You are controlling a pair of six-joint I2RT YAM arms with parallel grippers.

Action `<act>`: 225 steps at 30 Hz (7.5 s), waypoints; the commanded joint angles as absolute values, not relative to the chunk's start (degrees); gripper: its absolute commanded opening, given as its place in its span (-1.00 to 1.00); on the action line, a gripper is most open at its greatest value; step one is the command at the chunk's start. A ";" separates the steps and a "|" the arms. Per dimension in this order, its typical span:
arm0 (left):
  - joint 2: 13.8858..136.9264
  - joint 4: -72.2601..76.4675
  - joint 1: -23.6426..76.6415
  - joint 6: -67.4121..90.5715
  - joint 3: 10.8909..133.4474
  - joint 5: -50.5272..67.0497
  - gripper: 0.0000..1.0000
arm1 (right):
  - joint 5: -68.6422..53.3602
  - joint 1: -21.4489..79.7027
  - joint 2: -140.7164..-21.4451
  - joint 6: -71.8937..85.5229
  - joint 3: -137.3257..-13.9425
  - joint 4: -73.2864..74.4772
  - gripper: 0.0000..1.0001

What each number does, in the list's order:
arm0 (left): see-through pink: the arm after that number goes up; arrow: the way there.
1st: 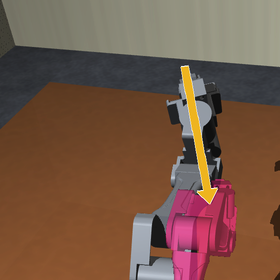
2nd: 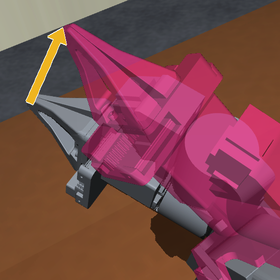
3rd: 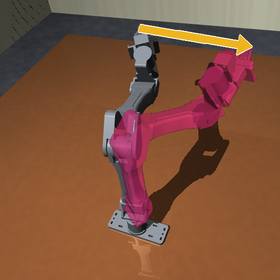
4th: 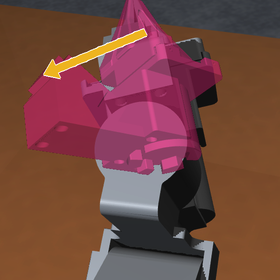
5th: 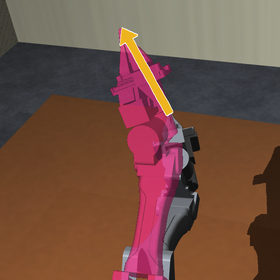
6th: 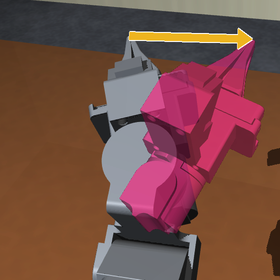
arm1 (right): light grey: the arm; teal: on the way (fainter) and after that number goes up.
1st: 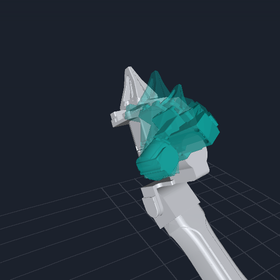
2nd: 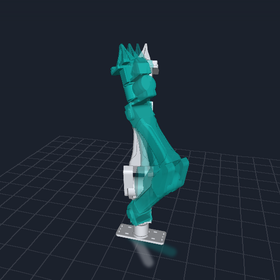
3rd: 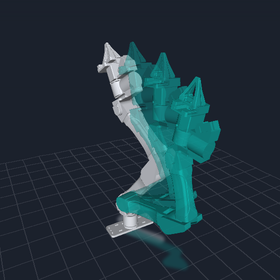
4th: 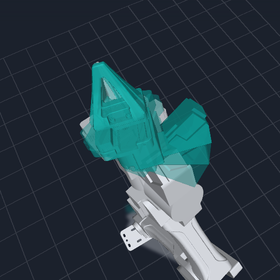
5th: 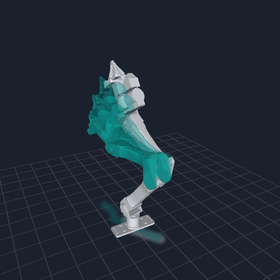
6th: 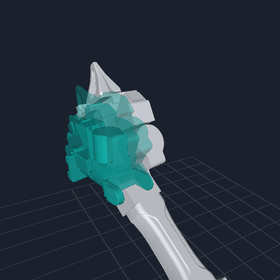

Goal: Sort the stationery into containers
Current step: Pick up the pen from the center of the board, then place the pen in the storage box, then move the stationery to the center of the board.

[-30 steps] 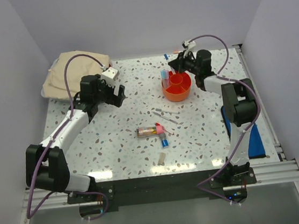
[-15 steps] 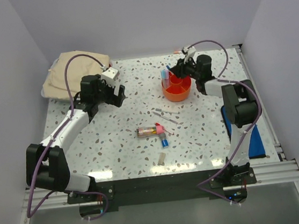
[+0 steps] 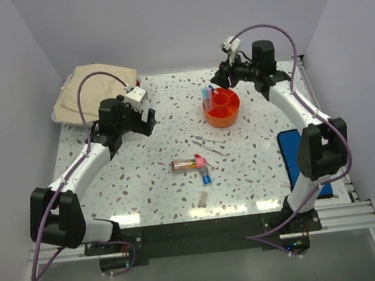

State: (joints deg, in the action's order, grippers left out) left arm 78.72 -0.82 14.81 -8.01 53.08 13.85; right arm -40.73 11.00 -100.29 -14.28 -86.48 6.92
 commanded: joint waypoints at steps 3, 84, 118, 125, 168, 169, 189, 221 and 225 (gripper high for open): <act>71.20 4.48 14.59 -5.10 48.52 13.97 0.98 | -43.70 16.78 -111.53 -36.38 -97.22 54.86 -0.08; 74.26 4.66 5.54 -1.49 48.86 19.95 0.97 | -38.67 14.61 -107.32 -11.61 -100.73 23.49 -1.00; 76.99 1.85 6.94 -3.78 51.15 18.46 0.97 | -35.16 6.94 -118.21 -11.33 -92.37 -9.85 -1.00; 76.20 2.19 7.03 -4.04 50.36 17.93 0.97 | -32.70 7.03 -115.76 -12.04 -90.53 -6.94 -0.43; 66.09 -7.12 7.29 -6.68 45.44 26.90 0.96 | -36.99 30.94 -98.18 -27.39 -71.63 45.35 -0.19; 66.18 -6.68 7.29 -6.51 45.44 26.63 0.96 | -37.78 31.20 -97.39 -26.03 -71.28 45.26 -0.18; 56.35 -8.69 6.42 -9.93 44.48 20.49 1.00 | -25.67 39.37 -97.47 -132.77 -78.57 72.13 -0.06; 50.28 -7.74 -4.21 -2.90 40.61 24.78 1.00 | -23.12 47.81 -105.03 -152.93 -72.51 60.82 -0.06; 49.75 -8.17 -5.01 -2.29 39.90 25.22 1.00 | -23.91 47.90 -106.08 -152.93 -73.21 59.07 -0.06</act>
